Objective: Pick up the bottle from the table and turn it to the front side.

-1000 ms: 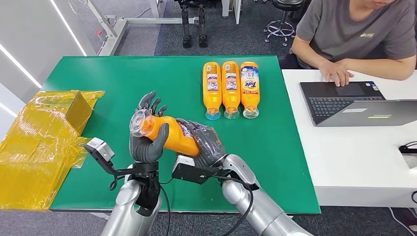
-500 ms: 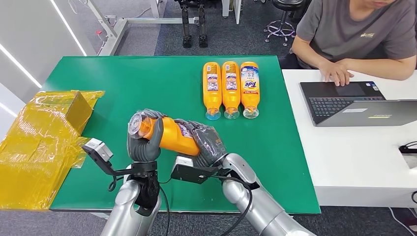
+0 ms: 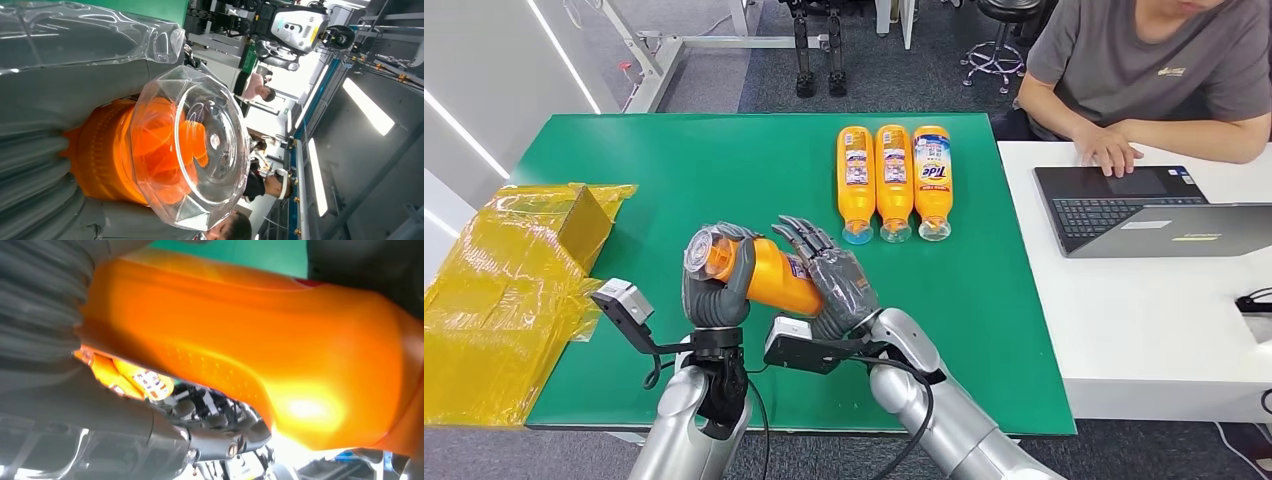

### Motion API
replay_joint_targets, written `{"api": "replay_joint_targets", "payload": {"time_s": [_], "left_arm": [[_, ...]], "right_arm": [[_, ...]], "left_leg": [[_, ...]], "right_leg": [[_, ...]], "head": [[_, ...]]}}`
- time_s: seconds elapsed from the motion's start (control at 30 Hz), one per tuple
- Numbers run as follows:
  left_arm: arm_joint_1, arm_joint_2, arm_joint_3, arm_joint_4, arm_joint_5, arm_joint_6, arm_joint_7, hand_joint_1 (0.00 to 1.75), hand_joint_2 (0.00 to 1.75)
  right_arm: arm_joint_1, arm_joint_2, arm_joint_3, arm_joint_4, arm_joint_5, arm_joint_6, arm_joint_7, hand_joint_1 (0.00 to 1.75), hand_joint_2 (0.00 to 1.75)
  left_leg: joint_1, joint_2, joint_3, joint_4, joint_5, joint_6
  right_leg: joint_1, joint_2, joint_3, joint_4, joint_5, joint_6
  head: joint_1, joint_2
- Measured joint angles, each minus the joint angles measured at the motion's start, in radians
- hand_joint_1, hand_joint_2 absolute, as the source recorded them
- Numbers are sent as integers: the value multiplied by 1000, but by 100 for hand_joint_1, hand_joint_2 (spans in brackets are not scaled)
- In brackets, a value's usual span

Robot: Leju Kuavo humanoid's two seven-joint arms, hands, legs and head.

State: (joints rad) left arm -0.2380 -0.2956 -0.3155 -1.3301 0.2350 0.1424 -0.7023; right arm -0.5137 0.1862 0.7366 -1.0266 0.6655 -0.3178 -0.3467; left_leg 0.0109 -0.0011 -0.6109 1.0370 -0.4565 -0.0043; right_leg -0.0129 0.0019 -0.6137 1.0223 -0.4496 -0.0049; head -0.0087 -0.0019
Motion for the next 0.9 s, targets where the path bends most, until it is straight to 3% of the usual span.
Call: {"api": "replay_joint_targets", "payload": {"time_s": [0.57, 0.77, 0.9], "left_arm": [[1, 0, 0, -10, 4, 3, 0, 175, 175], [6, 2, 1, -14, -11, 14, 0, 175, 175], [24, 6, 11, -22, -74, 86, 0, 175, 175]], "right_arm": [[35, 0, -12, -64, -47, -69, -13, 0, 175], [145, -9, -69, -182, -110, -173, -78, 0, 175], [250, -17, -125, -292, -196, -253, -182, 0, 175]], "left_leg": [[0, 0, 0, 0, 0, 0], [0, -1, 0, 0, -1, 0], [0, 0, 0, 0, -1, 0]], "right_leg": [[0, 0, 0, 0, 0, 0], [0, -1, 0, 0, 0, 0], [0, 0, 0, -1, -1, 0]], "head": [[0, 0], [0, 0], [0, 0]]}}
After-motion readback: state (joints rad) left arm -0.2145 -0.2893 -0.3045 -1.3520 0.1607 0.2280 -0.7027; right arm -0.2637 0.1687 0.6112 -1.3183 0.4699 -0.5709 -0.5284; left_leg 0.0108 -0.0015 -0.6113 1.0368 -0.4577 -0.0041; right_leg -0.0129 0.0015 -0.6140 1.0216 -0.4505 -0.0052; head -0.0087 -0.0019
